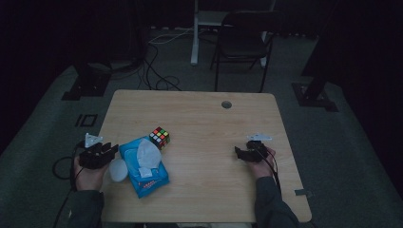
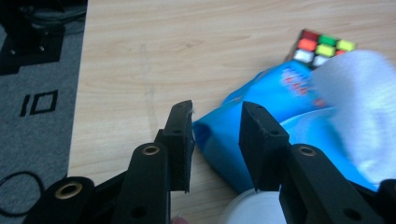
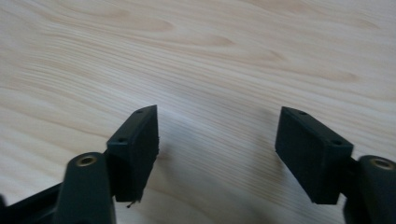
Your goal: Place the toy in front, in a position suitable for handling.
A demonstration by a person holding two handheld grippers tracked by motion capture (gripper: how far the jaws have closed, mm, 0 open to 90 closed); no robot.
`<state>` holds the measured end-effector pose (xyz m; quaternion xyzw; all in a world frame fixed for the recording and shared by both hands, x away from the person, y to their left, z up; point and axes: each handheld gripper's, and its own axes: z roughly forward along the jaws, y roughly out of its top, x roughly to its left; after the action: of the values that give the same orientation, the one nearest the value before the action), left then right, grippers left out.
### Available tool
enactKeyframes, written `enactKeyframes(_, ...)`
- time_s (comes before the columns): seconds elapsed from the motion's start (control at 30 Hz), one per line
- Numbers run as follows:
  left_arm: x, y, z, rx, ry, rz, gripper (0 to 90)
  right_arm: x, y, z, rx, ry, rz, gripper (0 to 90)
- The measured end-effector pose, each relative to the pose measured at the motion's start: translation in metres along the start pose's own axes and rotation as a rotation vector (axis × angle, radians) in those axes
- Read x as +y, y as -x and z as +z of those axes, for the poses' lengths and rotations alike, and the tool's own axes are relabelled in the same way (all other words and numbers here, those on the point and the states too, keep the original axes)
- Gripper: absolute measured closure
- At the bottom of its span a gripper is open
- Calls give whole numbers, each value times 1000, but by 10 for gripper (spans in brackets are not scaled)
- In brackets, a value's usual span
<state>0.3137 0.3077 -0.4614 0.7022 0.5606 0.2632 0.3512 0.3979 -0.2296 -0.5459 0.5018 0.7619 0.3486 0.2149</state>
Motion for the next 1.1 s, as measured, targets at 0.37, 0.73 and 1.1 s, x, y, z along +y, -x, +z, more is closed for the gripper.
enactKeyframes(0.37,-9,28,-15,-90,46,-18,598,28,-38,-6,81,27,-57,358)
enactKeyframes(0.73,-11,42,-18,-111,105,71,590,63,-85,2,172,84,-128,409)
enactKeyframes(1.1,-14,45,-14,-103,86,75,577,91,-134,20,266,95,-193,377)
